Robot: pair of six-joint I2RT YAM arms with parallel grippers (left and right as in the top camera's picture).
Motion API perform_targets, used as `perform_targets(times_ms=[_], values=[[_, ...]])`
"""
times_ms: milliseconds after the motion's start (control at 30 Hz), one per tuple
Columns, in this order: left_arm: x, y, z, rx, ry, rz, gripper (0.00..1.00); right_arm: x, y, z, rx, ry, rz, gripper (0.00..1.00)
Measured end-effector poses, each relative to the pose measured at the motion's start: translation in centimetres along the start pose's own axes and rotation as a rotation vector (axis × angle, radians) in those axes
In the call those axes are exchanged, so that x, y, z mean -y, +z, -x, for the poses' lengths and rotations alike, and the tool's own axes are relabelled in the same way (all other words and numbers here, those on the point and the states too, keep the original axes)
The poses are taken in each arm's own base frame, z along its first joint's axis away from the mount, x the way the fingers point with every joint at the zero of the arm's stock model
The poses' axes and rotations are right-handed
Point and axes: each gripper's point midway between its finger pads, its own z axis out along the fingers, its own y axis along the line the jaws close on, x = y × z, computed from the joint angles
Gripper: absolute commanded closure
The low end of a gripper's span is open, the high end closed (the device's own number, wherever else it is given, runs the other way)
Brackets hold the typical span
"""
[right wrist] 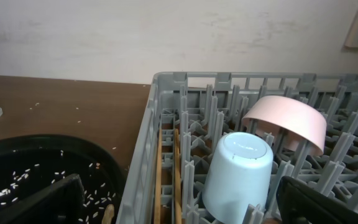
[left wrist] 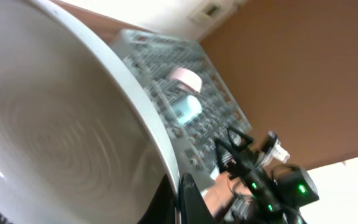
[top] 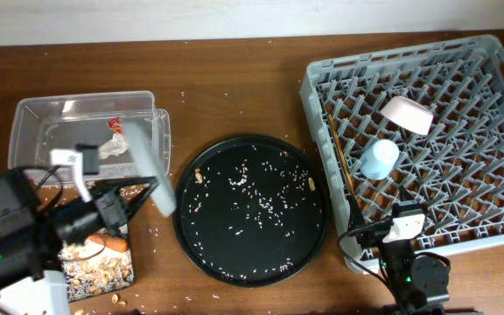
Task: Sort waste into correct bins and load items into the dishwasher rack
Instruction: 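Carry the empty white plate to the dish rack with the left gripper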
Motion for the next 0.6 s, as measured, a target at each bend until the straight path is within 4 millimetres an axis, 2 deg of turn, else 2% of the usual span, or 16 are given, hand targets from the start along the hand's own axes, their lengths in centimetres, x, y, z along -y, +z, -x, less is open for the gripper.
perform_targets(times_ms=[100, 167, 267, 333, 400, 467, 533, 600], values=[[2.0, 2.9, -0.2, -0.078, 0.099, -0.077, 1.0, 0.0, 0.0, 0.0, 0.0, 0.0, 0.0, 0.02], [2.3, 5.2, -1.1, -0.152, 0.122, -0.062, 1.0, 0.0, 0.0, 0.0, 0.0, 0.001, 0.0, 0.02], [1.8, 9.7, -3.1, -0.277, 0.155, -0.003, 1.0, 0.0, 0.0, 0.0, 0.0, 0.0, 0.0, 0.02], [1.3, 13.0, -5.2, -0.37, 0.18, 0.02, 1.0, 0.0, 0.0, 0.0, 0.0, 0.001, 0.0, 0.02], [0.3, 16.4, -7.3, -0.444, 0.202, 0.068, 1.0, 0.0, 0.0, 0.0, 0.0, 0.001, 0.0, 0.02], [-0.9, 18.6, -9.3, -0.505, 0.205, 0.116, 1.0, 0.0, 0.0, 0.0, 0.0, 0.001, 0.0, 0.02], [-1.6, 20.1, -9.7, -0.508, 0.219, 0.137, 1.0, 0.0, 0.0, 0.0, 0.0, 0.001, 0.0, 0.02], [-1.2, 22.3, -7.4, -0.42, 0.274, 0.114, 1.0, 0.0, 0.0, 0.0, 0.0, 0.0, 0.0, 0.02]])
